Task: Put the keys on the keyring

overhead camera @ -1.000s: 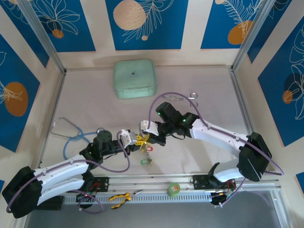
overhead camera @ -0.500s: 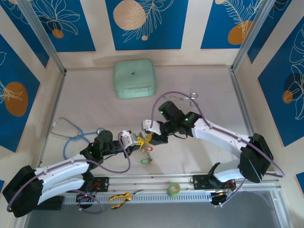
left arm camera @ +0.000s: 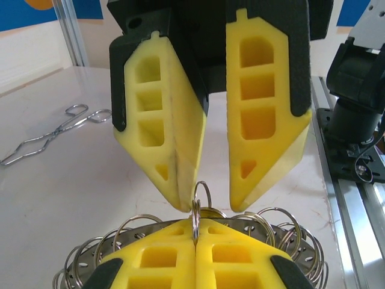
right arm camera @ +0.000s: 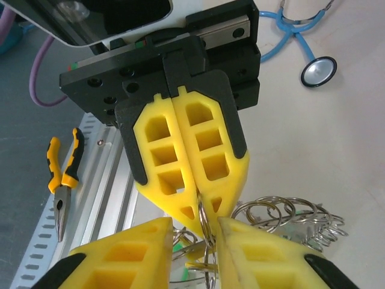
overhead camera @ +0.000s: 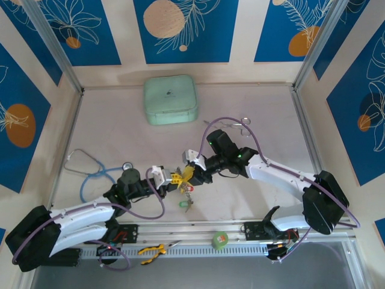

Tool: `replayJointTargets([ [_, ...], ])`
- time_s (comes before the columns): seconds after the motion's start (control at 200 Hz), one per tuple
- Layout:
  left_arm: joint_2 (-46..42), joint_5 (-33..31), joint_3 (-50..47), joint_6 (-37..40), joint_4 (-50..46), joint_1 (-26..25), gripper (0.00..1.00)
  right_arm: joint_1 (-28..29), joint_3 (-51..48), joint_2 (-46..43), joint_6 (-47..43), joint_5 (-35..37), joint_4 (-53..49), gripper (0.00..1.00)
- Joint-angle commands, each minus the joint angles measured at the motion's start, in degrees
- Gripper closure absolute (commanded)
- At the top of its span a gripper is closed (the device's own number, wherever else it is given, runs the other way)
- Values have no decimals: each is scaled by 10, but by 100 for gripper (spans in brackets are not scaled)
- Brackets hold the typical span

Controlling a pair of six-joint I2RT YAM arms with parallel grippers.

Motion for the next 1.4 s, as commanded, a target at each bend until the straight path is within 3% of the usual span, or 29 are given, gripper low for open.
replayJointTargets([
  [0.0, 2, 17, -4, -13, 54, -3, 100, -2, -6, 10, 7, -21, 13, 75],
  [0.305, 0, 36, -7, -14, 66, -2, 100, -2, 6, 21, -12, -8, -4, 81],
  [0.76, 7, 45, -6, -13, 77, -3, 100, 6, 17, 27, -38, 14, -31, 79],
  [0.82, 8, 46, -5, -13, 80, -2, 100, 9, 23, 32, -43, 11, -31, 84],
  [0.9, 11, 45, -5, -14, 85, -3, 100, 9, 32, 36, -49, 7, -38, 100],
  [0.96, 9, 33, -5, -17, 83, -2, 100, 10, 37, 34, -55, 12, -47, 100],
  [1.03, 0, 11, -5, -19, 63, -2, 85, 10, 43, 26, -66, 23, -65, 100],
  [1.08, -11, 2, -2, -14, 37, -3, 81, 11, 53, 19, -78, 37, -88, 100],
  [1.23, -47, -9, 22, 16, -78, -3, 80, 23, 96, 18, -118, 92, -175, 100],
  [1.395, -49, -5, 36, 24, -116, -3, 82, 48, 139, 38, -146, 136, -235, 100],
])
